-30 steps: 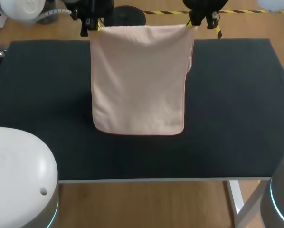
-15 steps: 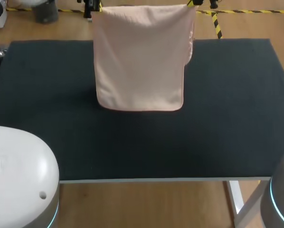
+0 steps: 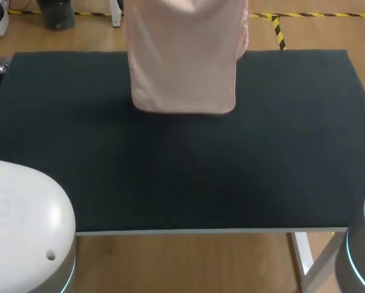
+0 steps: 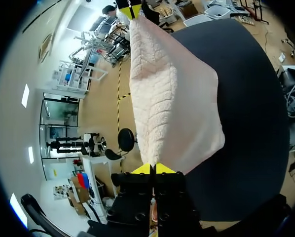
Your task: Fold the towel
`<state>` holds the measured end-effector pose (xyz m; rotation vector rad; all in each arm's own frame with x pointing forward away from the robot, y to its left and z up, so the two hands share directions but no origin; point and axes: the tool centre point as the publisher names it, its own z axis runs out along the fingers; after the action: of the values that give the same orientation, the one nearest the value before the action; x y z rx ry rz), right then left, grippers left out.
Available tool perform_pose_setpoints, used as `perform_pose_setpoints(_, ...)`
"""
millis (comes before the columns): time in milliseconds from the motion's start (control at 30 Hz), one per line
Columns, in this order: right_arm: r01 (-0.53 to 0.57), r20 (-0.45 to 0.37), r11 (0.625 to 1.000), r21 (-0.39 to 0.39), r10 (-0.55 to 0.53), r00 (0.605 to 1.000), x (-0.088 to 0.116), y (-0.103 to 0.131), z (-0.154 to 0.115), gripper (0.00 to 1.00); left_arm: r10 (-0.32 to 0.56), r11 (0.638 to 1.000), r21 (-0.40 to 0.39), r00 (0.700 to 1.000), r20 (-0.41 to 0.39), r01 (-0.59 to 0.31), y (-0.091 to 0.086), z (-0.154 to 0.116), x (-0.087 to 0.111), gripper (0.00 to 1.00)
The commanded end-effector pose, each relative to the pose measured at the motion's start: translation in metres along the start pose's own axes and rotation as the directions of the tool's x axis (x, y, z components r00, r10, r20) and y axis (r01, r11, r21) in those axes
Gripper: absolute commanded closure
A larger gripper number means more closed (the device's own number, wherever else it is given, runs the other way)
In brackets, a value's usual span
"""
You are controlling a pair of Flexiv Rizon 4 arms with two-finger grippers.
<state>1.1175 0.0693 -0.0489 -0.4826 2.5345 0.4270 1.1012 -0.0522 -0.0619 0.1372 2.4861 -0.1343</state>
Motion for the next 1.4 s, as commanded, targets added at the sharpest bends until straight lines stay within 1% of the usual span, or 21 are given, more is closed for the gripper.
perform_pose_setpoints(33, 0.011, -0.013, 1.000, 0.001, -0.011, 1.000, -0.019, -0.002, -0.005, 1.00, 0.010, 1.000, -0.018, 1.000, 0.002, -0.010, -0.004, -0.001, -0.022, 1.00)
perform_pose_setpoints(167, 0.023, -0.010, 1.000, -0.014, -0.023, 1.000, -0.031, -0.006, 0.000, 1.00, 0.034, 0.999, -0.017, 0.999, 0.014, -0.034, -0.003, 0.005, -0.035, 1.00)
perform_pose_setpoints(367, 0.036, -0.022, 0.999, -0.015, -0.037, 0.999, -0.045, -0.013, 0.004, 1.00, 0.036, 0.999, -0.022, 0.999, 0.009, -0.036, 0.005, 0.014, -0.053, 1.00)
perform_pose_setpoints(533, 0.062, -0.023, 0.998, -0.016, -0.062, 0.998, -0.066, -0.014, -0.001, 1.00, 0.058, 0.998, -0.026, 0.998, 0.021, -0.058, 0.004, 0.012, -0.071, 1.00)
perform_pose_setpoints(700, 0.077, 0.009, 0.997, 0.012, -0.077, 0.997, -0.091, -0.017, -0.006, 1.00, 0.066, 0.997, -0.038, 0.997, 0.043, -0.065, 0.005, 0.010, -0.090, 1.00)
perform_pose_setpoints(800, 0.090, 0.012, 0.996, 0.021, -0.090, 0.996, -0.104, -0.017, -0.005, 1.00, 0.069, 0.997, -0.045, 0.996, 0.049, -0.067, 0.007, 0.011, -0.102, 1.00)
perform_pose_setpoints(900, 0.100, -0.005, 0.995, 0.023, -0.100, 0.995, -0.115, -0.018, 0.000, 1.00, 0.082, 0.995, -0.053, 0.996, 0.031, -0.080, 0.007, 0.018, -0.111, 1.00)
perform_pose_setpoints(1000, 0.110, -0.029, 0.994, 0.019, -0.109, 0.994, -0.121, -0.019, 0.004, 1.00, 0.083, 0.995, -0.053, 0.996, 0.010, -0.082, 0.009, 0.026, -0.116, 1.00)
perform_pose_setpoints(1033, 0.113, -0.035, 0.993, 0.022, -0.112, 0.993, -0.121, -0.019, 0.006, 1.00, 0.079, 0.996, -0.038, 0.997, 0.000, -0.079, 0.010, 0.027, -0.116, 1.00)
perform_pose_setpoints(1100, 0.115, -0.054, 0.993, 0.014, -0.114, 0.992, -0.120, -0.021, 0.009, 1.00, 0.085, 0.995, -0.043, 0.996, -0.010, -0.085, 0.011, 0.030, -0.115, 1.00)
perform_pose_setpoints(1133, 0.115, -0.056, 0.993, 0.013, -0.114, 0.992, -0.117, -0.022, 0.010, 1.00, 0.090, 0.995, -0.031, 0.996, -0.022, -0.091, 0.011, 0.031, -0.113, 1.00)
perform_pose_setpoints(1200, 0.121, -0.078, 0.993, 0.004, -0.121, 0.990, -0.108, -0.022, 0.011, 1.00, 0.104, 0.994, -0.037, 0.994, -0.034, -0.105, 0.010, 0.034, -0.107, 1.00)
perform_pose_setpoints(1267, 0.126, -0.095, 0.992, 0.002, -0.126, 0.988, -0.098, -0.022, 0.013, 1.00, 0.100, 0.995, -0.023, 0.994, -0.049, -0.101, 0.013, 0.036, -0.099, 1.00)
perform_pose_setpoints(1400, 0.128, -0.128, 0.992, -0.023, -0.130, 0.983, -0.073, -0.024, 0.018, 1.00, 0.095, 0.995, -0.003, 0.993, -0.067, -0.095, 0.017, 0.040, -0.073, 1.00)
